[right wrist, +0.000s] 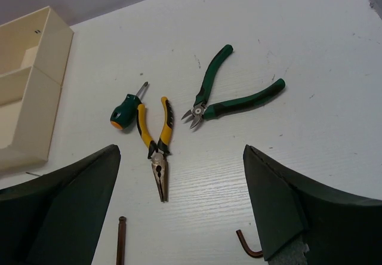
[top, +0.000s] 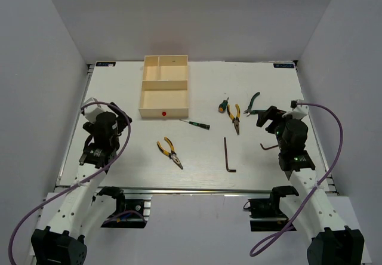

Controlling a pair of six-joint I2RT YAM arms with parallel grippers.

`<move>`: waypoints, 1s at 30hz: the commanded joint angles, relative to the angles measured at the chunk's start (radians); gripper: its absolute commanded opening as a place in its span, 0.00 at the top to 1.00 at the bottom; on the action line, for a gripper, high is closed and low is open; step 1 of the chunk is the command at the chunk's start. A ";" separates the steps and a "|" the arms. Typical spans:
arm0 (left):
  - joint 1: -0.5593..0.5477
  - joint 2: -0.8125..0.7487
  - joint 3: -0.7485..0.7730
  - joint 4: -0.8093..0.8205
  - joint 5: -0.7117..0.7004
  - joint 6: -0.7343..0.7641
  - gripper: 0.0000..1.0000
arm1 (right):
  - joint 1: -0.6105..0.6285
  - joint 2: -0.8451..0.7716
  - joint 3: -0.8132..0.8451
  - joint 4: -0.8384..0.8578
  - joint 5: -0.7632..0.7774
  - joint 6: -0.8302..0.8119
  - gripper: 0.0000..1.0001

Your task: Sort the tools into containers

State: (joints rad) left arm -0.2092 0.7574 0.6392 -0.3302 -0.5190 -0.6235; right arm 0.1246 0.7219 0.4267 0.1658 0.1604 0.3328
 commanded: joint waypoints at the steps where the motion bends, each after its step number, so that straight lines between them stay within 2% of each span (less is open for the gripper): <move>1: -0.002 0.008 0.077 -0.076 -0.031 -0.033 0.02 | 0.001 -0.010 -0.013 0.018 0.001 -0.003 0.11; 3: -0.002 0.035 0.105 -0.078 0.037 0.058 0.02 | 0.000 -0.006 -0.009 0.009 0.004 0.000 0.11; 6: -0.002 0.100 0.145 -0.121 0.126 0.090 0.02 | 0.001 -0.004 -0.003 -0.002 0.002 -0.005 0.11; 10: -0.002 0.178 0.174 -0.179 0.201 0.097 0.02 | -0.002 -0.001 -0.002 0.003 0.002 -0.006 0.11; 16: -0.002 0.344 0.191 -0.300 0.324 0.018 0.02 | -0.002 0.025 -0.008 0.003 0.013 0.008 0.11; 19: -0.012 0.362 0.113 -0.250 0.416 -0.024 0.02 | -0.002 0.046 -0.006 -0.008 0.008 0.020 0.11; 23: -0.033 0.404 -0.005 -0.173 0.510 -0.087 0.09 | 0.000 0.054 -0.009 -0.012 -0.013 0.025 0.11; 26: -0.068 0.460 -0.032 -0.129 0.554 -0.113 0.13 | 0.003 0.050 -0.014 -0.005 -0.015 0.028 0.11; 30: -0.128 0.513 -0.038 -0.096 0.533 -0.157 0.15 | 0.000 0.048 -0.022 0.005 -0.018 0.029 0.11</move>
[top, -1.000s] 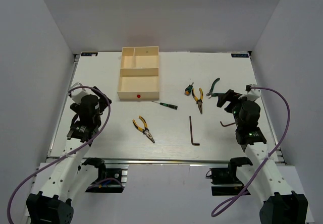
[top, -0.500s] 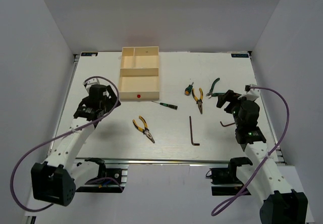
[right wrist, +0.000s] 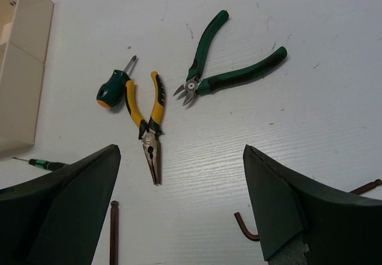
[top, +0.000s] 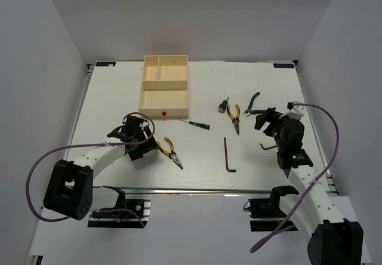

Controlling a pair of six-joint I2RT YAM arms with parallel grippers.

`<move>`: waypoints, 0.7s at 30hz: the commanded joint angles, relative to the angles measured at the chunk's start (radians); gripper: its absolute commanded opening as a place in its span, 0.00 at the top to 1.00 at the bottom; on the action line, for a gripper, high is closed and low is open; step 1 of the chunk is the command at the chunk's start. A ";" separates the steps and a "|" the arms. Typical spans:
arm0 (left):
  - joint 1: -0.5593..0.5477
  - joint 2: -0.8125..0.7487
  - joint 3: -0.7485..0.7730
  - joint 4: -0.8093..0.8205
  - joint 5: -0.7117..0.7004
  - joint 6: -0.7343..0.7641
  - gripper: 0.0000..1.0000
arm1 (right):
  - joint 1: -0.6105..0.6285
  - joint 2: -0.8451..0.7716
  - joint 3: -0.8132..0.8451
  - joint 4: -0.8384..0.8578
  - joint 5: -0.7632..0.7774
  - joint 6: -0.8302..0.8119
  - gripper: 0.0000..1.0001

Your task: Sort the tools into containers

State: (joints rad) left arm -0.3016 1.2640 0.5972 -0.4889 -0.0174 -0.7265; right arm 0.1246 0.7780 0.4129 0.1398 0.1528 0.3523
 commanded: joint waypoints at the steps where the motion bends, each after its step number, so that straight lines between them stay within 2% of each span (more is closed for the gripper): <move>1: -0.047 0.012 0.006 0.064 0.033 -0.082 0.16 | 0.000 -0.006 -0.011 0.033 -0.010 0.014 0.11; 6: -0.116 0.048 0.038 0.064 -0.067 -0.163 0.18 | 0.000 -0.013 -0.016 0.030 -0.012 0.016 0.11; 11: -0.139 0.072 0.081 0.039 -0.136 -0.225 0.21 | 0.001 -0.031 -0.020 0.030 -0.010 0.019 0.11; 18: -0.189 0.270 0.115 -0.031 -0.187 -0.263 0.32 | 0.000 -0.043 -0.026 0.029 0.007 0.031 0.11; 21: -0.209 0.287 0.093 -0.017 -0.184 -0.275 0.37 | 0.000 -0.045 -0.031 0.030 0.011 0.037 0.11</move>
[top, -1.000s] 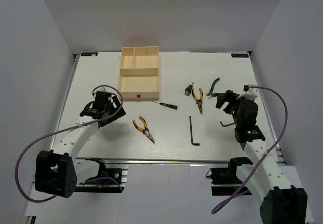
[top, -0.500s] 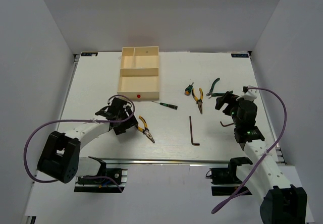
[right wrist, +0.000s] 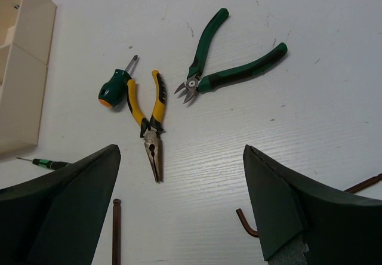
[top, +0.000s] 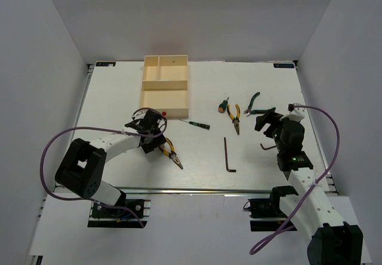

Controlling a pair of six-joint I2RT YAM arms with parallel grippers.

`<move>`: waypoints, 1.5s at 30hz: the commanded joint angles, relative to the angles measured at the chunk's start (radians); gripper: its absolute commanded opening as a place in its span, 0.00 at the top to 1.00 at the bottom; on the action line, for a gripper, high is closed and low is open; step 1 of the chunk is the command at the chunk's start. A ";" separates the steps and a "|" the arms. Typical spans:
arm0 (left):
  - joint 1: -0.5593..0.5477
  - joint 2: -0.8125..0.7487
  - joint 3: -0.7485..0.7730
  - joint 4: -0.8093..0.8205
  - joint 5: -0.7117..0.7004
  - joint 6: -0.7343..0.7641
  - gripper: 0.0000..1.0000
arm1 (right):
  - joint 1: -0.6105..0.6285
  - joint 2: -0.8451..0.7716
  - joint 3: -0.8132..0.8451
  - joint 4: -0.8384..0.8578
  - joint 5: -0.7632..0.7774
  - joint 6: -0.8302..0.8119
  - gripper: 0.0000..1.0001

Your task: Sort the tools into containers

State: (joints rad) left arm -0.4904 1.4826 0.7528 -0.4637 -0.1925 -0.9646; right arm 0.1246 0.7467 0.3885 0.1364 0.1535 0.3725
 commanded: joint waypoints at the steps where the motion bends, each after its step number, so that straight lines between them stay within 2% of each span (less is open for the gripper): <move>1: -0.030 0.068 -0.066 -0.038 -0.015 -0.039 0.38 | 0.000 -0.013 -0.008 0.032 0.014 0.017 0.11; 3: -0.030 0.071 -0.076 -0.042 -0.021 -0.048 0.40 | -0.002 -0.017 -0.007 0.031 0.014 0.020 0.11; 7: -0.053 0.071 -0.099 -0.036 -0.019 -0.059 0.55 | 0.000 -0.024 -0.013 0.035 0.017 0.028 0.11; 13: -0.093 0.108 -0.072 -0.041 -0.013 -0.062 0.70 | -0.003 -0.027 -0.014 0.032 0.017 0.029 0.11; 17: -0.114 0.162 -0.027 -0.069 -0.035 -0.052 0.90 | 0.000 -0.043 -0.017 0.026 0.027 0.032 0.11; 20: -0.114 0.151 -0.026 -0.067 -0.041 -0.045 1.00 | -0.002 -0.050 -0.020 0.025 0.027 0.032 0.11; 27: -0.114 0.004 0.066 -0.159 -0.136 0.047 1.00 | 0.000 -0.056 -0.022 0.022 0.026 0.039 0.11; 33: -0.094 -0.096 0.222 -0.271 -0.186 0.079 1.00 | 0.000 -0.056 -0.022 0.019 0.026 0.043 0.11; 39: -0.094 -0.064 0.413 -0.308 -0.216 0.089 1.00 | -0.002 -0.061 -0.017 0.009 0.026 0.042 0.11; 45: -0.062 0.050 0.630 -0.345 -0.254 0.081 1.00 | 0.000 -0.066 -0.019 0.000 0.017 0.048 0.11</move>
State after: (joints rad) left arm -0.5755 1.5051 1.2858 -0.7914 -0.4072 -0.8829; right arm 0.1246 0.6952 0.3756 0.1276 0.1616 0.4122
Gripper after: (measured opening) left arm 0.240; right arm 0.890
